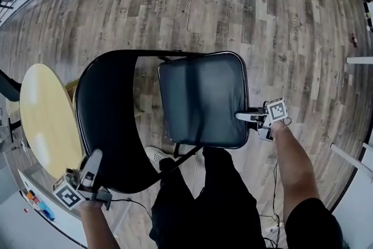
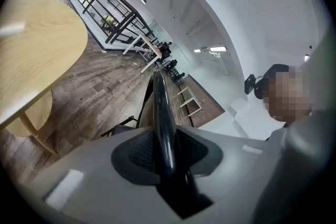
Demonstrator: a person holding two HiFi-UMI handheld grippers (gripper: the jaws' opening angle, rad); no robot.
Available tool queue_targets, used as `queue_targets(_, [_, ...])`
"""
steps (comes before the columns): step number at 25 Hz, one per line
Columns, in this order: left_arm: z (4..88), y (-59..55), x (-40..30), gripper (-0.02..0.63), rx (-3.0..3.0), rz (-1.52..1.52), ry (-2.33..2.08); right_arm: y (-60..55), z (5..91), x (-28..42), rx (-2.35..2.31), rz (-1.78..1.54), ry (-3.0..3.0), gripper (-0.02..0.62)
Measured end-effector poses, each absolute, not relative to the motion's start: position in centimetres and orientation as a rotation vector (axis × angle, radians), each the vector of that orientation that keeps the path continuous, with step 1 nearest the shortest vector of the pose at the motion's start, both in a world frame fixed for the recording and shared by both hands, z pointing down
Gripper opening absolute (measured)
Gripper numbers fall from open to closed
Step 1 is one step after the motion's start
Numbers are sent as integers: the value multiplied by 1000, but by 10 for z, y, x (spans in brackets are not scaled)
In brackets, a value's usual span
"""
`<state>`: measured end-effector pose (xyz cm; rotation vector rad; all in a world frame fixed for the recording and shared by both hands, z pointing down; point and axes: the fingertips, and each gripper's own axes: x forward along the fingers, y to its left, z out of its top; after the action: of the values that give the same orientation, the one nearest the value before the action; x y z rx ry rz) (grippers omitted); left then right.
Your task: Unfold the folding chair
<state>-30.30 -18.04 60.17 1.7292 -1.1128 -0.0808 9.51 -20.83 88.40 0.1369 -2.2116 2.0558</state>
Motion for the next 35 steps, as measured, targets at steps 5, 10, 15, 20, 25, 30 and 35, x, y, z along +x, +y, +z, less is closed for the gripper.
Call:
queue_targets(5, [618,-181,-307,104,1735,-134,-1083,-212,900,111,99,2087,-2218,167])
queue_targets(10, [628,-181,-306,104,1727,-146,-1072,-214,915,125,103,2129,-2219,170])
queue_targets(15, [644,-188,-293,104,1728,-157,-1065,-221,942,145,152,2129,-2198,187])
queue_targets(20, [658,-189,-283,106,1745,-150,-1061,-225,977,169,298,2079,-2180,213])
queue_targets(25, [662,-188,-268,110,1731,-202,-1001,-227,992,181,329,2083,-2186,224])
queue_targets(30, [655,-196,-238,123,1704,-261,-950,-229,1000,192,322,2099,-2192,226])
queue_targets(35, [656,-194,-217,120,1722,-183,-1004,-230,1016,209,348,2101,-2188,238])
